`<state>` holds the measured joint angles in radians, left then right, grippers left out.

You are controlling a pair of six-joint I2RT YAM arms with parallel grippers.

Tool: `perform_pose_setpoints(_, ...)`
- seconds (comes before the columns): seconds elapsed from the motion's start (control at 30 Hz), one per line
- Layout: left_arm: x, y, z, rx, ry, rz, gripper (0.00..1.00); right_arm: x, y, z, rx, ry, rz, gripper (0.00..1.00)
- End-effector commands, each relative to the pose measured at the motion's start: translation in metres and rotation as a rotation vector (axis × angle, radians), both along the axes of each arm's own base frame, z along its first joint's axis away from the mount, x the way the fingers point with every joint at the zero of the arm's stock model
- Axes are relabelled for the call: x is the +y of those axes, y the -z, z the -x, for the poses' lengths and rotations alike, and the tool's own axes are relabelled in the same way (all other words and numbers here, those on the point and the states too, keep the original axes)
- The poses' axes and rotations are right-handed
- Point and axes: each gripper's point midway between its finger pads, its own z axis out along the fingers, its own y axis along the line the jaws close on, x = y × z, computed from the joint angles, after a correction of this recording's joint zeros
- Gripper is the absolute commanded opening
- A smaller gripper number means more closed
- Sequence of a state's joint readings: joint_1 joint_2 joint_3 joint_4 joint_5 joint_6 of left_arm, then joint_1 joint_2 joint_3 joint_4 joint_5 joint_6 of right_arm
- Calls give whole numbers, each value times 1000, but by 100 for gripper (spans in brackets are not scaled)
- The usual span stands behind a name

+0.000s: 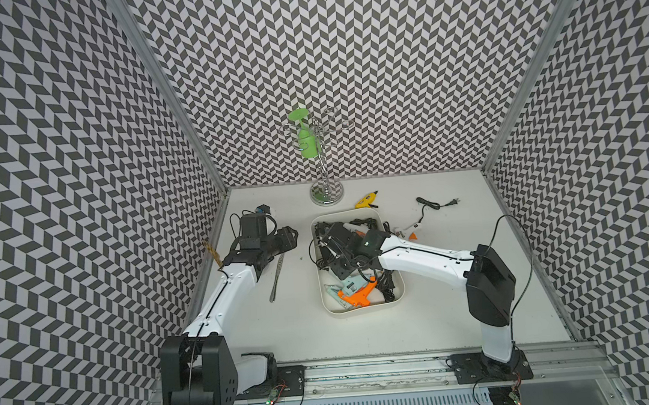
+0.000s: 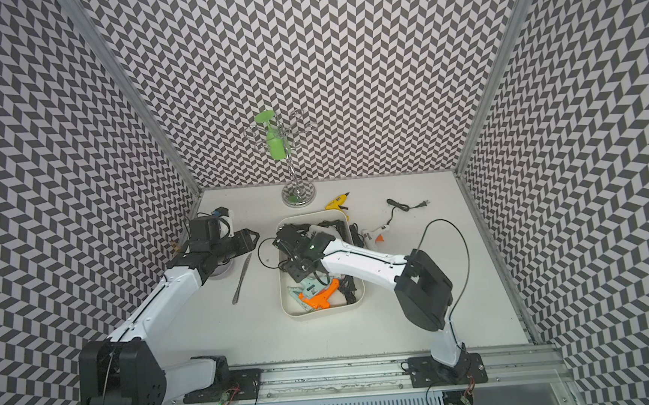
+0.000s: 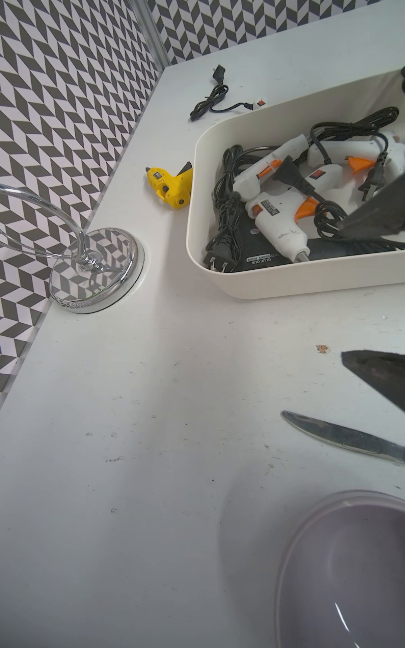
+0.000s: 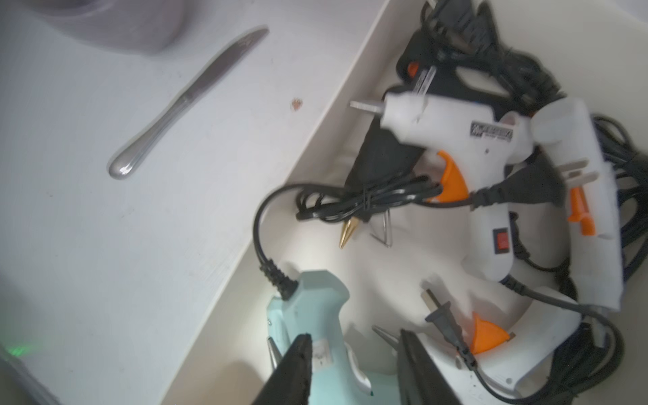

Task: Put the hot melt glue gun into the storage box
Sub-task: Place the hot melt adhesive gun in the storage box.

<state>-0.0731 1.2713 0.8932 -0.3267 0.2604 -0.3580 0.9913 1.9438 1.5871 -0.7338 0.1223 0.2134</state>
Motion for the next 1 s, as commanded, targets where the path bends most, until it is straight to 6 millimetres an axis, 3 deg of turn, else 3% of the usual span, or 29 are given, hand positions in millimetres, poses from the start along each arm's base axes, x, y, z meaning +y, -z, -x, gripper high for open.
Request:
perform_pose_setpoints(0.0,-2,-14,-3,-44,19,3,56,4,30,17,78,-70,25,28)
perform_pose_setpoints(0.17,-1,-14,-3,-43,18,0,56,3,50,25,89,-86,42,24)
perform_pose_setpoints(0.23,-2,-14,-4,-45,20,-1,56,0,48,20,64,-63,59,24)
perform_pose_setpoints(0.3,-2,-17,-4,-49,20,-1,56,-3,33,8,4,-26,58,24)
perform_pose_setpoints(0.5,-11,-22,-9,-69,55,-12,56,-15,-37,-26,-147,54,-25,48)
perform_pose_setpoints(0.6,-18,-20,-11,-61,76,-28,56,-34,-67,-44,-159,111,-87,56)
perform_pose_setpoints(0.7,-27,-17,-13,-59,102,-68,57,-68,-94,-70,-176,188,-152,61)
perform_pose_setpoints(0.8,-39,-10,-12,-42,134,-87,58,-111,-102,-96,-190,244,-165,64)
perform_pose_setpoints(0.87,-46,-2,-12,-22,153,-92,59,-151,-89,-114,-212,273,-82,77)
perform_pose_setpoints(0.97,-54,5,-11,-7,173,-95,59,-213,-53,-137,-220,297,90,80)
